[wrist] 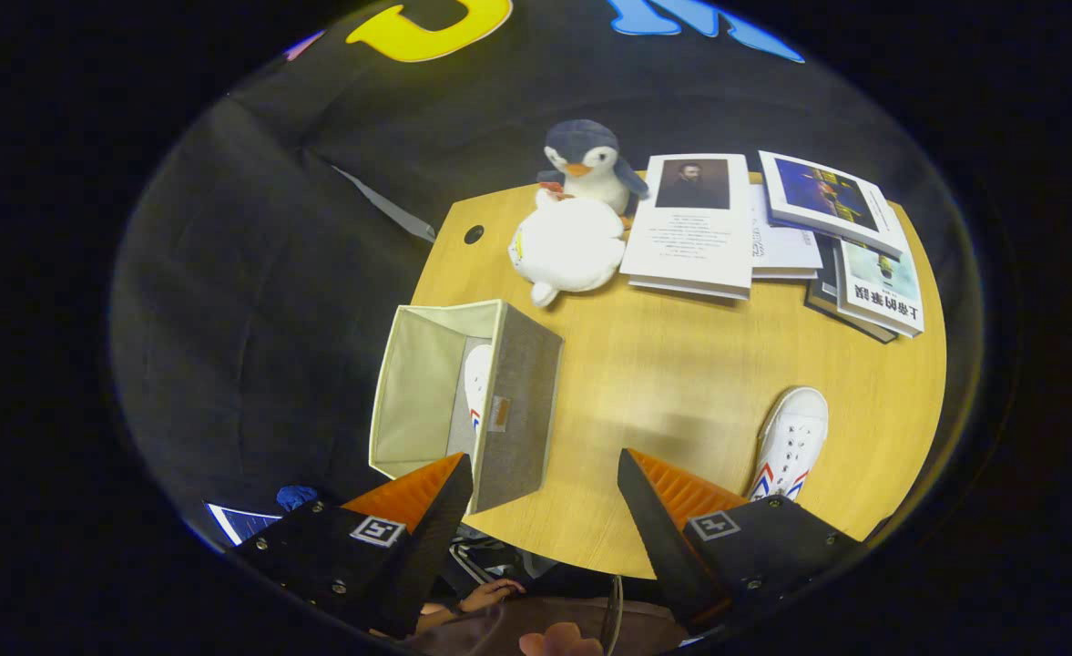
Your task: Open the storage box then place both shoes into the box .Put the left shoe in first, then the right shoe, with the right side of both shoes facing outward in a uniform manner.
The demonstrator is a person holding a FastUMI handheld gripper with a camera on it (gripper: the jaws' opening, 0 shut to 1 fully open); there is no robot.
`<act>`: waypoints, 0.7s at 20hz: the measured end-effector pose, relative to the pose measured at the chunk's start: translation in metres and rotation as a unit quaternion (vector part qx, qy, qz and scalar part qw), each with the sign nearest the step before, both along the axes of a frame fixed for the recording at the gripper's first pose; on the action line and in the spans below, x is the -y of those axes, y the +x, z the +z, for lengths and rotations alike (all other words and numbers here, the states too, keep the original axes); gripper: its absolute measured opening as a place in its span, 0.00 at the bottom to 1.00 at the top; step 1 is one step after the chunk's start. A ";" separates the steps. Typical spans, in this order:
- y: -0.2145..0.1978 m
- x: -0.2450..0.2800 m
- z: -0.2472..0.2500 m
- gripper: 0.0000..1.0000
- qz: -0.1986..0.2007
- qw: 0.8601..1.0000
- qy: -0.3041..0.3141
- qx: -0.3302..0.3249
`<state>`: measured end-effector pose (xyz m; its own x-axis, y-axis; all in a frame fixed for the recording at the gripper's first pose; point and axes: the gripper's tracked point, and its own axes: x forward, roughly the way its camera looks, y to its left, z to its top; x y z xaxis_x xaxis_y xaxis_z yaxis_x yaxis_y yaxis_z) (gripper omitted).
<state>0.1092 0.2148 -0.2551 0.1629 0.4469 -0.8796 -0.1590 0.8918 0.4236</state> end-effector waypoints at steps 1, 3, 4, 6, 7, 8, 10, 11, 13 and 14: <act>-0.001 0.011 -0.002 0.97 -0.008 1.000 -0.003 -0.002; -0.005 0.033 -0.009 0.97 -0.024 1.000 -0.010 -0.006; -0.008 0.044 -0.011 0.97 -0.032 0.999 -0.013 -0.008; -0.012 0.065 -0.018 0.97 -0.049 0.998 -0.020 -0.015; -0.014 0.074 -0.021 0.97 -0.058 0.998 -0.021 -0.018; -0.017 0.082 -0.024 0.97 -0.067 0.997 -0.023 -0.022; -0.021 0.099 -0.032 0.97 -0.080 0.996 -0.030 -0.028; -0.022 0.109 -0.037 0.97 -0.085 0.995 -0.037 -0.029; -0.026 0.128 -0.048 0.97 -0.091 0.994 -0.051 -0.030; -0.029 0.136 -0.053 0.97 -0.095 0.993 -0.055 -0.033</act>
